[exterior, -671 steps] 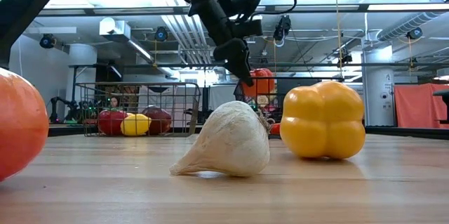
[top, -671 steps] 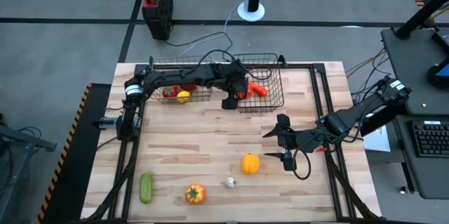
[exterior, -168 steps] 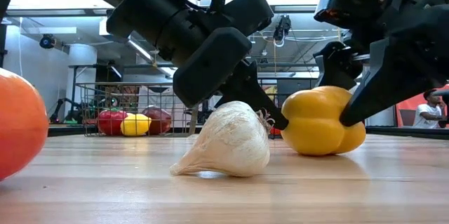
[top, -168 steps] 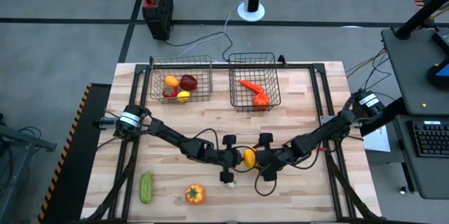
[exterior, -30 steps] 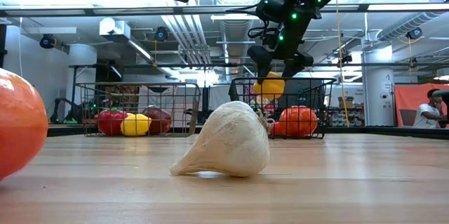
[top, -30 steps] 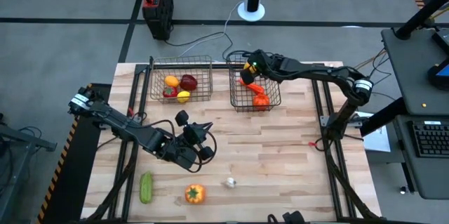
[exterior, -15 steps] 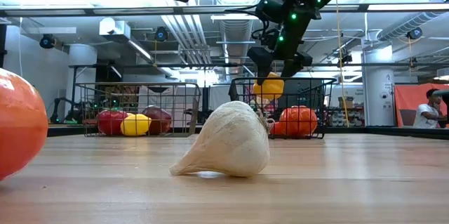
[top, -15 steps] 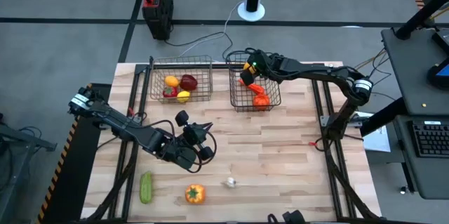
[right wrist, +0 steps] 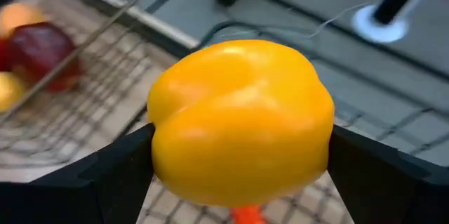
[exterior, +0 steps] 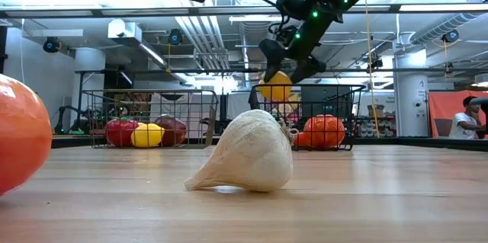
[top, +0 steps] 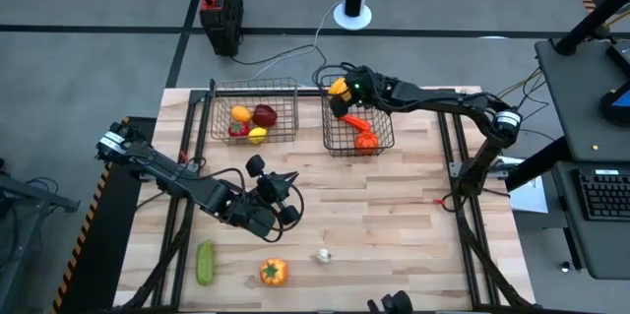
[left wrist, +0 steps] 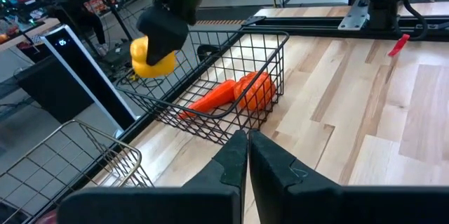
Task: Sort produce into baskets
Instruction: Put the bell pepper into the black wire basket
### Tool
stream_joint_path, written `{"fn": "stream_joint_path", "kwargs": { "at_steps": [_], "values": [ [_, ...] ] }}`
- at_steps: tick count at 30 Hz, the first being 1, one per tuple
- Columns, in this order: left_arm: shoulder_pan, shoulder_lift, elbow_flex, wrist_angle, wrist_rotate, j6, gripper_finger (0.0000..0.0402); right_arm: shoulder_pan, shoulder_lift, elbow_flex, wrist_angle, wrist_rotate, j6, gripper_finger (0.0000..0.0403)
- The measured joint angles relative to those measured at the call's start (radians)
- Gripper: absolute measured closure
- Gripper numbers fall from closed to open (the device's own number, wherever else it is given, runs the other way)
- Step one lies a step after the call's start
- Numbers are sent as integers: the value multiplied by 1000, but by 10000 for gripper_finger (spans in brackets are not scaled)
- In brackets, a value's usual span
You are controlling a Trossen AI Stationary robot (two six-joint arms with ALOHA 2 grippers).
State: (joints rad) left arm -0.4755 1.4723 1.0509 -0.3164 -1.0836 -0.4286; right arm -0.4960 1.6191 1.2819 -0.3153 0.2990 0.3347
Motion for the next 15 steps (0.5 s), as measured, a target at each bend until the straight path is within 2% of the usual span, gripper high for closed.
{"fn": "stream_joint_path", "kwargs": {
  "at_steps": [4, 9, 15],
  "values": [
    [0, 0, 0, -1, 0, 0, 402, -6, 20, 0, 2, -131, 13, 34],
    [-1, 0, -1, -2, 0, 0, 402, -7, 51, 0, 6, -229, -4, 34],
    [-1, 0, -1, -6, 1, 0, 402, -7, 81, 0, 2, -236, -31, 34]
  ]
}}
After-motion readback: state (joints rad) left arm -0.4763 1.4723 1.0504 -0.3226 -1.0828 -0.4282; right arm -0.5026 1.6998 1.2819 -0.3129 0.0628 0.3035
